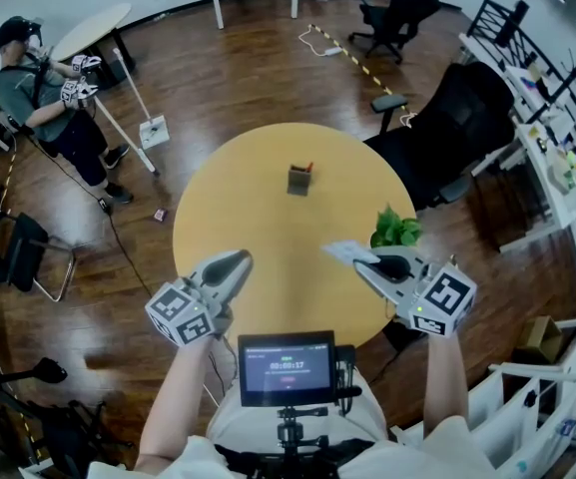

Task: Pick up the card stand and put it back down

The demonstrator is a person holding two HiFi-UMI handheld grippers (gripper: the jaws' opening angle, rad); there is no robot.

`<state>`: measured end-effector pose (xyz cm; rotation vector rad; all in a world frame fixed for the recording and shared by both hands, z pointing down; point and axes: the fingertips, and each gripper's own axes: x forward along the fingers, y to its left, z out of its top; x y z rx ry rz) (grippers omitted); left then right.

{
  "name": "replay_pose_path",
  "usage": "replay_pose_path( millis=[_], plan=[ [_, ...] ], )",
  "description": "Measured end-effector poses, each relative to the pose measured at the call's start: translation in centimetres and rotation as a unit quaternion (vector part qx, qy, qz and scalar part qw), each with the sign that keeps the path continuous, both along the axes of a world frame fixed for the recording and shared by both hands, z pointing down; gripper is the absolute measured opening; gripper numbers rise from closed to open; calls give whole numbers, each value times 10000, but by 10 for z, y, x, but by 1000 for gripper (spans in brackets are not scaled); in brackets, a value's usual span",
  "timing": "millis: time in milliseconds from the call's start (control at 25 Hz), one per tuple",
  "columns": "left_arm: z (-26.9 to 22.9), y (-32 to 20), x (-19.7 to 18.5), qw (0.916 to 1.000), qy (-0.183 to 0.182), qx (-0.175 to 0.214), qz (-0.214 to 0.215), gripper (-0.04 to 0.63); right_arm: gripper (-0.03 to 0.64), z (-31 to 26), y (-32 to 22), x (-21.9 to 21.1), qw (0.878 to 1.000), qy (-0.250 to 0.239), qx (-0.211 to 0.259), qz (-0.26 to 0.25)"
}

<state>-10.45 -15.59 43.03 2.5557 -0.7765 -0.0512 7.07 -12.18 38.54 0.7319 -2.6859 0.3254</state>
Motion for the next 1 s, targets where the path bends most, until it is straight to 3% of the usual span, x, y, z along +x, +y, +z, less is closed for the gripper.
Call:
replay_pose_path(
  millis=[240, 480, 1000],
  plan=[
    [0, 3, 6, 9999, 36, 76, 140, 26, 25, 6, 2, 1, 9999, -19, -43, -90],
    [2, -4, -4, 9993, 330, -47, -138, 22, 25, 13, 5, -3, 9998, 53, -98, -162],
    [23, -1, -4, 9989, 312, -265, -234, 21, 26, 27, 5, -9, 9993, 138, -177, -298]
  ],
)
